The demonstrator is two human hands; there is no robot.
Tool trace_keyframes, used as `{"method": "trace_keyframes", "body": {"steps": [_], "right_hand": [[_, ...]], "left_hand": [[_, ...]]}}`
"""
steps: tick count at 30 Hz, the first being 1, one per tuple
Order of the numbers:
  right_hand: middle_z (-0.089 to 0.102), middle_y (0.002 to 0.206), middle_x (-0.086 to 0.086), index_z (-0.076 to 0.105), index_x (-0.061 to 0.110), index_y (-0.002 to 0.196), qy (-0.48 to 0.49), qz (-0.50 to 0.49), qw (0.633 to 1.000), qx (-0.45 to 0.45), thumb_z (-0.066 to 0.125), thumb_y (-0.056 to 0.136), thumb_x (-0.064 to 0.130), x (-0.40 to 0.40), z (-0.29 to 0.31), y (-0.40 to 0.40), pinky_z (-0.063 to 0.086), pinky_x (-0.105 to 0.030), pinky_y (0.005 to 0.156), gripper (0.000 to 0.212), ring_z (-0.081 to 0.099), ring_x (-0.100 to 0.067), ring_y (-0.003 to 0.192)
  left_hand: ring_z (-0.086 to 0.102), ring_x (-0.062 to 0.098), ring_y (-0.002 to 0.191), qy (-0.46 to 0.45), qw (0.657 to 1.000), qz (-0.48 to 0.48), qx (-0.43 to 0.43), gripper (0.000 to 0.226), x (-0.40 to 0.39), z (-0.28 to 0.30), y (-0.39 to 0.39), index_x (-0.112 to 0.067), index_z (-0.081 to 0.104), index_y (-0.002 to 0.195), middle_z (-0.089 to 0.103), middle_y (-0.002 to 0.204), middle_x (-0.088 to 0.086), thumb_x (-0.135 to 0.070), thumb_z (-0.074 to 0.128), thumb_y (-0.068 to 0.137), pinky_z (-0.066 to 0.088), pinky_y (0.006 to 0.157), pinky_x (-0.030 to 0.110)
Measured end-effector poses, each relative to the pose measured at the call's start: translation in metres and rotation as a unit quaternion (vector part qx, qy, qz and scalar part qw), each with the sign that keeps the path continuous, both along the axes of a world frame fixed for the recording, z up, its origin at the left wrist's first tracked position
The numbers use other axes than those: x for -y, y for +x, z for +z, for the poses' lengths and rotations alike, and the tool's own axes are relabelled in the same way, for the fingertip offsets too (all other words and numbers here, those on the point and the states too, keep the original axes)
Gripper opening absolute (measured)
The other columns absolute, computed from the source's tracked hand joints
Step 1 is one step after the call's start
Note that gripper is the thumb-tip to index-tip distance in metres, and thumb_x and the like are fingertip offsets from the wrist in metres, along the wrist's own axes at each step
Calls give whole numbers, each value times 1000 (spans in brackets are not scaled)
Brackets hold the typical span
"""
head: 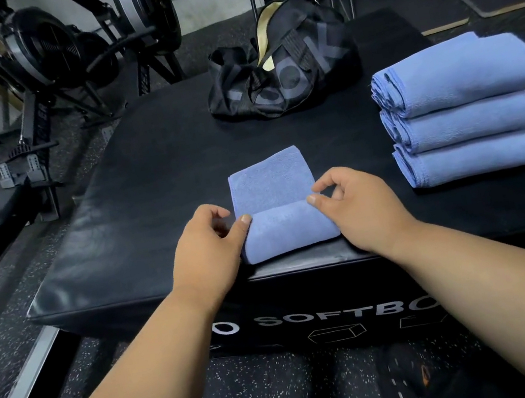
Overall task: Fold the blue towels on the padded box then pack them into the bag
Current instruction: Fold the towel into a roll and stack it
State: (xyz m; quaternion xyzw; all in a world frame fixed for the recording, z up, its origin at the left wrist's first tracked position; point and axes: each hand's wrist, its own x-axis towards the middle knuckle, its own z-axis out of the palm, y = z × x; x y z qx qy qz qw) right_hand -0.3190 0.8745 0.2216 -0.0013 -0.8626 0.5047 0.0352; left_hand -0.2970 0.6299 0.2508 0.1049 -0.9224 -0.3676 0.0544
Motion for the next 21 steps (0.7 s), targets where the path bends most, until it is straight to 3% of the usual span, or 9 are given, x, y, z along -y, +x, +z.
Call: {"method": "trace_keyframes", "body": {"steps": [2,5,7,10,13,15,18,21], "right_hand": [[63,66,5,67,34,96,11,-5,1000,-4,71,95,43,0,0,1,48,-30,67,10,60,-8,67],[59,77,8,68,34,96,66,-15,996,-59,64,98,43,1,0,4,45,-31,70,10,58,-8,76],[57,94,9,73,33,102,120,-7,980,-158,60,99,41,2,2,7,45,-32,79,16,56,-13,86],[60,116,4,75,27,120,173,72,955,-229,52,99,44,3,3,11,46,-39,95,35,55,-21,103],[54,152,3,61,33,144,275,178,932,-153,31,102,56,2,-1,15,40,-49,113,57,47,-25,139],[30,170,7,37,32,161,312,222,921,-71,12,97,66,-2,-1,13,19,-46,128,77,22,-21,159],[8,175,9,14,30,168,347,235,908,-30,5,90,78,-10,-1,8,7,-44,131,92,4,-20,162],[0,176,7,8,26,168,367,241,898,-35,12,95,78,-16,2,6,5,-48,131,90,-4,-21,162]], "left_hand": [[62,0,99,-51,994,-49,-86,19,-2,-1,7,-37,65,112,66,110,-18,-50,66,98,49,87,24],[51,17,134,-173,954,-190,-154,42,-6,-15,16,-29,67,137,60,143,-6,-50,56,102,36,116,30],[38,28,149,-248,928,-245,-133,54,-10,-31,21,-23,55,152,47,161,4,-51,45,106,30,125,41],[10,26,162,-249,932,-254,-65,69,-13,-43,26,-24,29,165,22,174,-1,-60,30,107,19,130,45],[-3,19,163,-240,935,-259,-35,75,-11,-44,25,-28,18,168,9,176,-7,-67,25,104,16,131,46],[-5,18,163,-246,933,-264,-13,77,-9,-39,23,-31,15,168,6,176,-9,-69,26,102,16,131,48],[-9,15,162,-228,934,-276,18,75,-5,-32,20,-36,9,167,-2,173,-17,-64,40,104,10,132,43],[-9,13,162,-208,934,-289,35,76,2,-27,18,-41,6,165,-6,169,-24,-58,49,104,7,132,40]]}}
